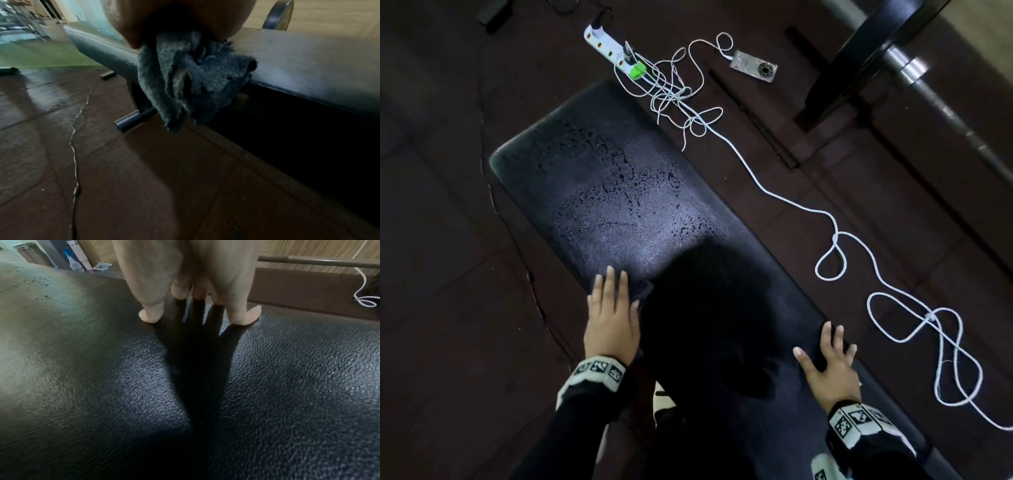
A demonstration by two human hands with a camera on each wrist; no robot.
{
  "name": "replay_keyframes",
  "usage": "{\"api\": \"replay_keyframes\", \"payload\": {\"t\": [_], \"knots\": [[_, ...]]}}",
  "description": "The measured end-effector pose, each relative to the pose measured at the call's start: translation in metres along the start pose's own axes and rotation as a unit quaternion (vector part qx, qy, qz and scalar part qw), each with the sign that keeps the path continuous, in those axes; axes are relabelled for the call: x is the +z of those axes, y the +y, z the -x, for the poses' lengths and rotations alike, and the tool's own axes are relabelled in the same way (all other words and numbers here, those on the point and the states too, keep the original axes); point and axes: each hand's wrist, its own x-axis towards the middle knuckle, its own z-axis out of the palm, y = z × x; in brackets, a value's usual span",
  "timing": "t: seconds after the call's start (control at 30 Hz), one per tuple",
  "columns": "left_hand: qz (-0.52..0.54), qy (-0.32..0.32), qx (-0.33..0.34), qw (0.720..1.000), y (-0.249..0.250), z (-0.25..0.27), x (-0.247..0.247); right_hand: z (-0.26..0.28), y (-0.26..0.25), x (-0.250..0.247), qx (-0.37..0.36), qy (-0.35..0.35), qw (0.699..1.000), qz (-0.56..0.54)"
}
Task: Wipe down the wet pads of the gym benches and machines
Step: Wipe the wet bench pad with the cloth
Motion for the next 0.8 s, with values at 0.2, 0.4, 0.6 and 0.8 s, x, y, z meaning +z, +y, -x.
{"api": "replay_keyframes", "payload": {"t": [0.2, 0.4, 0.6, 0.8], "knots": [[0.023, 0.027, -0.061, 0.997, 0.014, -0.063, -0.014, 0.001, -0.002, -0.001, -0.003, 0.000, 1.000, 0.003], [0.016, -0.036, -0.055, 0.998, 0.062, -0.067, -0.006, 0.003, -0.003, -0.005, -0.001, -0.015, 1.000, 0.002], [0.018, -0.075, 0.021, 0.997, 0.084, -0.033, 0.016, 0.004, -0.004, -0.008, 0.003, -0.029, 1.000, 0.008], [-0.003, -0.083, 0.020, 0.996, 0.082, -0.037, 0.012, 0.006, -0.005, -0.008, 0.000, -0.029, 1.000, 0.005]]}}
